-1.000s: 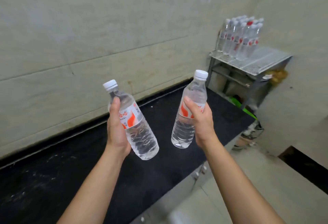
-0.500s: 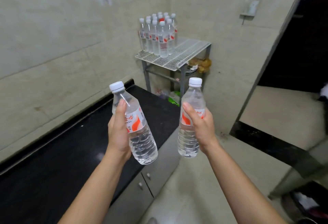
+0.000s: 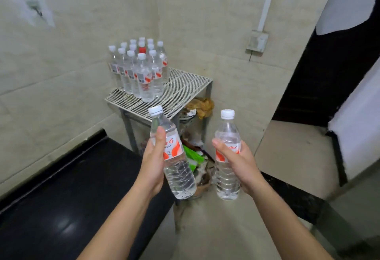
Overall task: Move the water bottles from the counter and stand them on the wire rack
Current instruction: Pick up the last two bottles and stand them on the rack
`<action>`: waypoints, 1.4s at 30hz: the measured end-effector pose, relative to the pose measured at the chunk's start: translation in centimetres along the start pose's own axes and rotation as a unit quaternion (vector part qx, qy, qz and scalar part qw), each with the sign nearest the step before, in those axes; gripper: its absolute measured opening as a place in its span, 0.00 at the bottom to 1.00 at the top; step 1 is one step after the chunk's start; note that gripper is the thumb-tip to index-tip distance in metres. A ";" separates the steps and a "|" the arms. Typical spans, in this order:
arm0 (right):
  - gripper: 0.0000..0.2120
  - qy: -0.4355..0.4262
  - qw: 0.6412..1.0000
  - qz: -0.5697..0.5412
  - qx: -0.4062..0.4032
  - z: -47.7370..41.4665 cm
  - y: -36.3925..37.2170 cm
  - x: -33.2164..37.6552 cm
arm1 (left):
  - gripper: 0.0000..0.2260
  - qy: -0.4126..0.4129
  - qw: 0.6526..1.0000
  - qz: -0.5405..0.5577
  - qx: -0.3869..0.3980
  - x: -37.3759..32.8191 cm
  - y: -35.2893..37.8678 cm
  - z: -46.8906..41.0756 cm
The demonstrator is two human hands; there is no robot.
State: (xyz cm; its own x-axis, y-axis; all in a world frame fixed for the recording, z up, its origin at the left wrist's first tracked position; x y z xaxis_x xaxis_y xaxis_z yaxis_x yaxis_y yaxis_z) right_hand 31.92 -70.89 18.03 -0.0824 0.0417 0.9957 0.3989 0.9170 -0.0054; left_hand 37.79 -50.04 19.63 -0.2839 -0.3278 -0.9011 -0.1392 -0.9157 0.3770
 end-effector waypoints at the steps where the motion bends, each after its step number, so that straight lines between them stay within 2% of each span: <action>1: 0.35 -0.005 1.000 0.006 -0.003 -1.6 -0.5 0.1 | 0.26 0.004 1.000 -0.007 0.004 -0.3 0.8 -1.5; 3: 0.37 -0.004 1.000 0.003 -0.003 -4.7 -1.5 0.1 | 0.23 0.015 1.000 -0.022 0.002 -0.8 2.4 -4.5; 9: 0.29 -0.010 0.999 -0.010 0.039 -15.2 -3.8 -1.3 | 0.23 0.057 0.997 -0.052 -0.016 -1.4 6.7 -13.2; 13: 0.15 0.005 0.995 -0.034 0.094 -23.1 -5.6 -2.2 | 0.25 0.080 0.994 -0.045 -0.057 -1.4 10.7 -18.5; 15: 0.18 0.024 0.989 -0.079 0.120 -27.2 -6.4 -2.3 | 0.27 0.086 0.991 -0.042 -0.088 -1.8 12.6 -21.2; 18: 0.31 0.050 0.978 -0.134 0.153 -33.2 -7.2 -2.1 | 0.28 0.102 0.985 -0.059 -0.125 -2.5 14.6 -24.7; 19: 0.33 0.051 0.976 -0.138 0.161 -35.1 -7.4 -1.8 | 0.28 0.111 0.983 -0.063 -0.134 -3.0 15.2 -25.6; 23: 0.30 0.026 0.975 -0.129 0.178 -41.4 -6.7 -1.0 | 0.37 0.149 0.971 -0.056 -0.178 -4.8 17.1 -28.7; 29: 0.30 -0.013 0.968 -0.134 0.213 -48.4 -1.7 -0.5 | 0.36 0.191 0.950 -0.078 -0.236 -7.2 16.4 -34.1; 32: 0.36 -0.041 0.967 -0.118 0.222 -50.9 1.3 -0.6 | 0.36 0.194 0.939 -0.100 -0.266 -7.6 14.9 -37.2; 34: 0.36 -0.056 0.966 -0.108 0.226 -52.6 3.2 -0.6 | 0.33 0.194 0.935 -0.109 -0.276 -7.9 13.9 -39.4; 37: 0.39 -0.064 0.961 -0.085 0.255 -55.0 6.0 -0.5 | 0.19 0.186 0.929 -0.130 -0.292 -8.2 12.5 -42.6; 39: 0.40 -0.074 0.959 -0.066 0.264 -56.6 7.8 -0.9 | 0.23 0.188 0.923 -0.149 -0.301 -8.0 11.4 -44.3; 42: 0.35 -0.087 0.954 -0.061 0.281 -58.2 10.1 -1.6 | 0.29 0.189 0.917 -0.178 -0.303 -7.2 10.6 -45.6</action>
State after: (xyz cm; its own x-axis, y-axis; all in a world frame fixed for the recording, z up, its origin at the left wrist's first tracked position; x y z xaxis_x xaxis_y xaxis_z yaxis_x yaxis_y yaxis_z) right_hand 89.23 -84.75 21.79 -0.2675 -0.0576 0.9618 -0.1719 0.9851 0.0112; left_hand 81.67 -67.95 20.34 0.0427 0.0645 -0.9970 0.4268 -0.9035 -0.0401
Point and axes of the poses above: each hand's wrist, its own z-axis away from the middle knuckle, its own y-axis out of the palm, x = y × z, the point moved 3 cm from there along -z, towards the middle knuckle, and after that the axes turned 9 degrees about -y, right-handed, at the moved point
